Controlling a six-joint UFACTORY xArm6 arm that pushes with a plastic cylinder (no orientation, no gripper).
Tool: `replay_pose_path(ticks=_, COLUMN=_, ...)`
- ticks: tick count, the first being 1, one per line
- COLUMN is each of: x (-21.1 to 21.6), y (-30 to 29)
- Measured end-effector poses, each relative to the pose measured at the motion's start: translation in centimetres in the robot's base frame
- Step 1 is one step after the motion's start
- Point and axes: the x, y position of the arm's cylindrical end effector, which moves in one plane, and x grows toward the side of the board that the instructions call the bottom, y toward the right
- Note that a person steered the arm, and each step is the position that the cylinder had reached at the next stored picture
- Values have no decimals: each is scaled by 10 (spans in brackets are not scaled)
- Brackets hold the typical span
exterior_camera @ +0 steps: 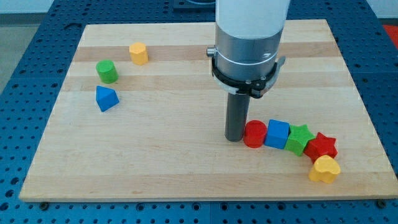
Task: Move blue triangle to the red circle
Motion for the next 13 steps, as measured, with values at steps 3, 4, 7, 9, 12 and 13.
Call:
replay_pose_path(ticks=3, x=0, y=-183)
replay_pose_path(ticks=4, x=-11, y=-235)
replay_pose_path(ticks=7, x=-109, y=-294)
replay_pose_path(ticks=9, x=-105, y=-253)
replay_pose_path(ticks=12, x=-46, y=-240)
replay_pose_path(ticks=13, x=-40, y=-203)
